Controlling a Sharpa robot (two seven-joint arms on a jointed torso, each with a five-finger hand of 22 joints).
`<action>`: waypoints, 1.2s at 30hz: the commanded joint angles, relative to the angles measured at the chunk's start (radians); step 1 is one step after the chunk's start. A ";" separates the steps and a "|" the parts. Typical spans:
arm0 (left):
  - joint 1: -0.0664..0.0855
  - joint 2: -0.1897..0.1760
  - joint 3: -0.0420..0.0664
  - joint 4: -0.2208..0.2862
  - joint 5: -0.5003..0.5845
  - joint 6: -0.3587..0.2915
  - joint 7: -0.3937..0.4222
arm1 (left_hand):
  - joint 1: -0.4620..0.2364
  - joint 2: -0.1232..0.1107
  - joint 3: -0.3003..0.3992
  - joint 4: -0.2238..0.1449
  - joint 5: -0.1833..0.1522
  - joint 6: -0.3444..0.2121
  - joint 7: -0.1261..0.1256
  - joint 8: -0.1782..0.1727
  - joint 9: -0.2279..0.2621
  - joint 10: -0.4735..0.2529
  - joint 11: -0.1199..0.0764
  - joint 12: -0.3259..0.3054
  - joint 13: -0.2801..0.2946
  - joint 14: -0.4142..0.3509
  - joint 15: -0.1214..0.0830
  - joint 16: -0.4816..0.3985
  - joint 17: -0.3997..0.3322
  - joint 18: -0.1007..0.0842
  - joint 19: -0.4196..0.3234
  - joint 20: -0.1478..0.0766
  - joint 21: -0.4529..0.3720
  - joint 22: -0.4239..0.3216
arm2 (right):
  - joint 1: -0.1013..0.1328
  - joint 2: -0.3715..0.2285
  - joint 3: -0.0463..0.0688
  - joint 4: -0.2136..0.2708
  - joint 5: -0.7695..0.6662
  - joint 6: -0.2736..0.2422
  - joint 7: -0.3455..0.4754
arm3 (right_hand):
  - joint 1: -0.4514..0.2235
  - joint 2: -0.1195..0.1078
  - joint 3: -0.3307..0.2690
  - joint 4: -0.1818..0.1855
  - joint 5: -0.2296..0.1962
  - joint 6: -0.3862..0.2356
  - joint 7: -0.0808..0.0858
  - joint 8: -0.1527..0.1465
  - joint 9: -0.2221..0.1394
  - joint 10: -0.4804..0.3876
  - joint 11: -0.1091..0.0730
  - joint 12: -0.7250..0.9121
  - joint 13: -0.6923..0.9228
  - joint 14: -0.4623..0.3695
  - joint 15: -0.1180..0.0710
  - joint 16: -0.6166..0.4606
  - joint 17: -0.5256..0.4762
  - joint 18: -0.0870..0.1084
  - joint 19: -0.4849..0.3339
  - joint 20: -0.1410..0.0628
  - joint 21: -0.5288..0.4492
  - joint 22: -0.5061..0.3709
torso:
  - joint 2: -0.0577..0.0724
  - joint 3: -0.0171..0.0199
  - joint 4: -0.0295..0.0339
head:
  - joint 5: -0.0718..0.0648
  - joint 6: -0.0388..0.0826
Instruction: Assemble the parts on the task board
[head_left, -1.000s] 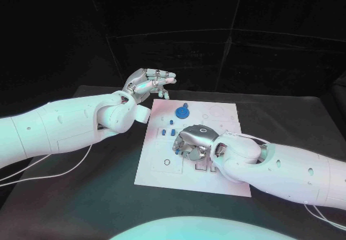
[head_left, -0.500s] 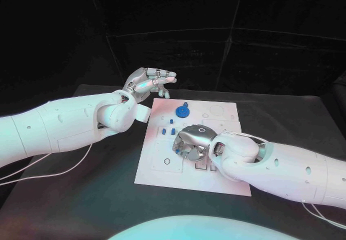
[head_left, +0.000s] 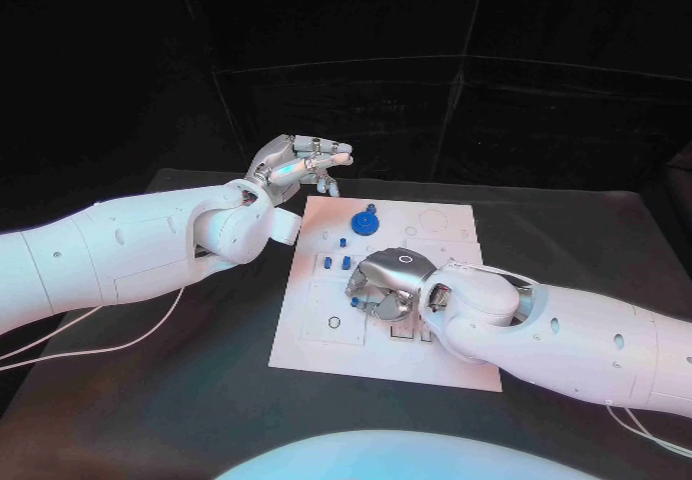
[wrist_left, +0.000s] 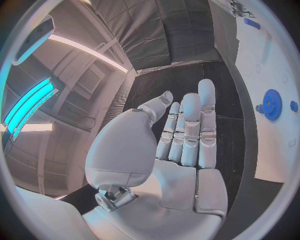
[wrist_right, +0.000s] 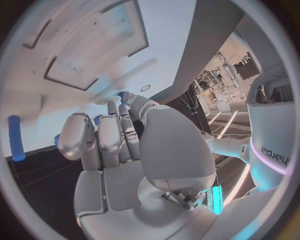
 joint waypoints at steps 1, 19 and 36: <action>0.001 0.000 0.001 0.000 0.003 0.012 0.003 | 0.008 0.004 -0.007 -0.002 0.005 -0.005 0.001 -0.004 -0.001 -0.008 0.000 0.004 -0.001 -0.008 0.001 -0.002 -0.001 0.013 -0.006 0.002 -0.004 -0.002 | 0.001 -0.019 0.000 0.021 -0.002 -0.086 0.017 | -0.007 -0.006 -0.009 0.000 0.006 -0.008 0.000 -0.002 0.000 -0.008 0.002 -0.003 0.002 0.016 0.008 -0.001 0.003 0.000 -0.005 0.002 -0.005 0.001 | -0.001 0.0008 -0.0009 | -0.001 0.003; 0.001 -0.001 0.000 -0.003 0.003 0.015 0.002 | 0.007 0.004 -0.009 -0.001 0.005 -0.006 0.001 -0.005 -0.001 -0.009 0.000 0.004 -0.001 -0.009 0.002 -0.002 -0.002 0.013 -0.006 0.002 -0.005 -0.002 | 0.076 -0.265 0.046 0.122 0.087 -0.057 -0.041 | -0.037 -0.051 -0.163 0.017 0.061 -0.055 -0.015 -0.001 0.001 -0.087 -0.002 0.006 0.003 0.019 0.006 0.010 -0.005 0.003 -0.003 0.003 -0.018 -0.017 | -0.002 -0.0019 -0.0013 | -0.037 0.044; 0.000 -0.002 -0.001 -0.006 0.003 0.017 0.001 | 0.007 0.004 -0.010 -0.001 0.005 -0.007 0.001 -0.005 -0.001 -0.010 0.001 0.005 -0.001 -0.009 0.002 -0.002 -0.002 0.013 -0.006 0.002 -0.005 -0.003 | 0.088 -0.255 0.048 0.054 0.065 0.047 -0.053 | 0.033 0.000 -0.280 0.026 0.051 -0.079 -0.027 0.000 0.002 -0.114 -0.006 0.049 0.005 0.015 0.005 0.008 -0.026 0.004 -0.003 0.003 -0.028 -0.029 | 0.001 0.0001 -0.0008 | -0.038 0.045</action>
